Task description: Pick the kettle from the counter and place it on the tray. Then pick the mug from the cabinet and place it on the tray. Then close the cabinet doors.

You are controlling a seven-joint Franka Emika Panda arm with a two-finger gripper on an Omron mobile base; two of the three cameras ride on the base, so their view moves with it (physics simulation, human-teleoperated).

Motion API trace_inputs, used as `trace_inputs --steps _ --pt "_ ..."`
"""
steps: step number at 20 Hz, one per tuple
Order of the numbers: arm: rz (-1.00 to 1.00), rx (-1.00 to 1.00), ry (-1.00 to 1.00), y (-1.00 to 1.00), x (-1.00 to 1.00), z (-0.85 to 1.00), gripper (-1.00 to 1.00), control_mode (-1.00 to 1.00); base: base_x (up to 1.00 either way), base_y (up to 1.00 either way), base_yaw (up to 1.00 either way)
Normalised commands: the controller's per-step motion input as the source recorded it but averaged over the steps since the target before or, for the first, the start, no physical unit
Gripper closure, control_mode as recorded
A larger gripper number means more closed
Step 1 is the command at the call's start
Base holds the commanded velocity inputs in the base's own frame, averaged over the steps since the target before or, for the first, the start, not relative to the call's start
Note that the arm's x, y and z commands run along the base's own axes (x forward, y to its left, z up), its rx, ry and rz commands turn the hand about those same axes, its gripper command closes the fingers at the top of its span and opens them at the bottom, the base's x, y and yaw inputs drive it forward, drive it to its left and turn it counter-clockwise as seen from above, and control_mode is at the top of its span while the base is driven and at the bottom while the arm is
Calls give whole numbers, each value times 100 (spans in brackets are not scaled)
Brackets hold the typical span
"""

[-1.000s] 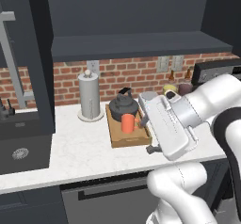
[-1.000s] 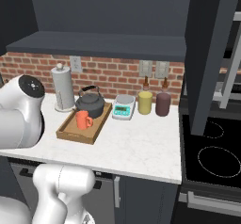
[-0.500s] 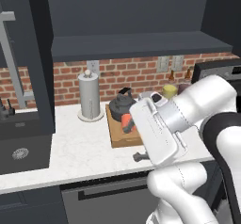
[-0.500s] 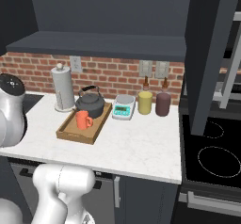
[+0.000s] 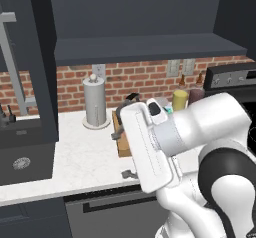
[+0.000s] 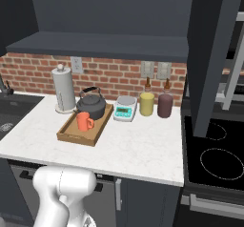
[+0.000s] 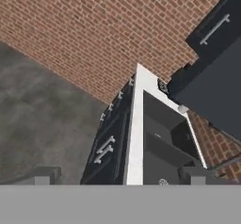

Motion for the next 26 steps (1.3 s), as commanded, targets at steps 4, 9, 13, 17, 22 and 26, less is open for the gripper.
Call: trace_inputs --steps 4,9,13,17,22,26 --pt "21 0 -58 25 0 15 -100 -100 0 0 0" --pt "20 0 -44 10 0 20 -100 -100 0 0 0" --pt "11 0 -16 6 -1 16 -100 -100 0 0 0" --pt "5 0 -7 11 -3 16 -100 -100 0 0 0" --pt "1 -2 0 20 0 14 -100 -100 0 0 0" --pt "2 0 0 20 0 13 -100 -100 0 0 0"
